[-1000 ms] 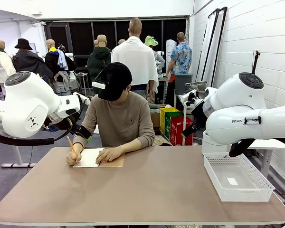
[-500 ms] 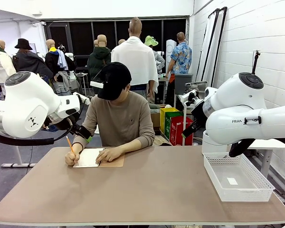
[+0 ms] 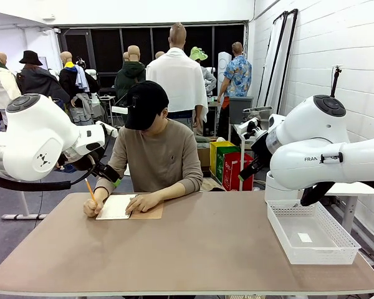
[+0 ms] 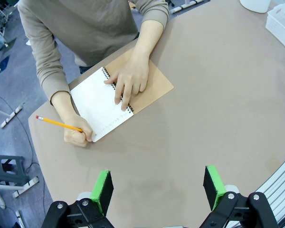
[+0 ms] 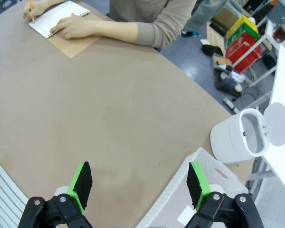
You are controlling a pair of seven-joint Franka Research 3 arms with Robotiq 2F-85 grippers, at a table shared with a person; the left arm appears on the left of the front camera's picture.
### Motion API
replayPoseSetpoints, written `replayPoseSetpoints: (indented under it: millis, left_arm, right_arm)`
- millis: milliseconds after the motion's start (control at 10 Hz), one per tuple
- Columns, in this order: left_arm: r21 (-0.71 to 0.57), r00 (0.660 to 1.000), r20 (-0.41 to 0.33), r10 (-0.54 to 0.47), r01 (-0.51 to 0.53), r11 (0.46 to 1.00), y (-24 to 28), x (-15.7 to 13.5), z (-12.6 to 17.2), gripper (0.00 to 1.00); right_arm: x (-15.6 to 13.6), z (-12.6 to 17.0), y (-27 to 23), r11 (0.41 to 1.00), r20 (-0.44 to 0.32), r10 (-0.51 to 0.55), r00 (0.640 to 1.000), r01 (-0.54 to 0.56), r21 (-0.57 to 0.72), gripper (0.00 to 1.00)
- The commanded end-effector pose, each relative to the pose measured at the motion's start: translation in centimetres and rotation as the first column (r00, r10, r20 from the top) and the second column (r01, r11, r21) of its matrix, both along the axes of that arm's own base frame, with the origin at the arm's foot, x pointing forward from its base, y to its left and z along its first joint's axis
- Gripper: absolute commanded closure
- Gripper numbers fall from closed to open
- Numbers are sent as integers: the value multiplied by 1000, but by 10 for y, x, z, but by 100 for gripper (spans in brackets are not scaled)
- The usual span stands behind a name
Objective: Sort the paper based on its condition.
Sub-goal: If a person hands you a paper, place it in the Organizing basket , and if it's crumpled, put it in the Trash can.
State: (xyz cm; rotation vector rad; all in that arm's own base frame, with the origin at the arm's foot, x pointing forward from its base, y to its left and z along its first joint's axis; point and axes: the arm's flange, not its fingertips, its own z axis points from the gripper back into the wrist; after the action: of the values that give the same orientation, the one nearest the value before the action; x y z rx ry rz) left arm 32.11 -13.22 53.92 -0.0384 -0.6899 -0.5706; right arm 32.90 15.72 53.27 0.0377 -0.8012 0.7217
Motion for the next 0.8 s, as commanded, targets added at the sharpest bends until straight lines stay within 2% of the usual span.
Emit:
replayPoseSetpoints:
  millis: [0,700]
  left_arm:
    - [-2,1000,0,1,-1,1000,1,0,0,0]
    - [-2,1000,0,1,-1,1000,1,0,0,0]
  right_arm:
    - [0,0,0,1000,0,0,1000,0,0,0]
    - [0,0,0,1000,0,0,1000,0,0,0]
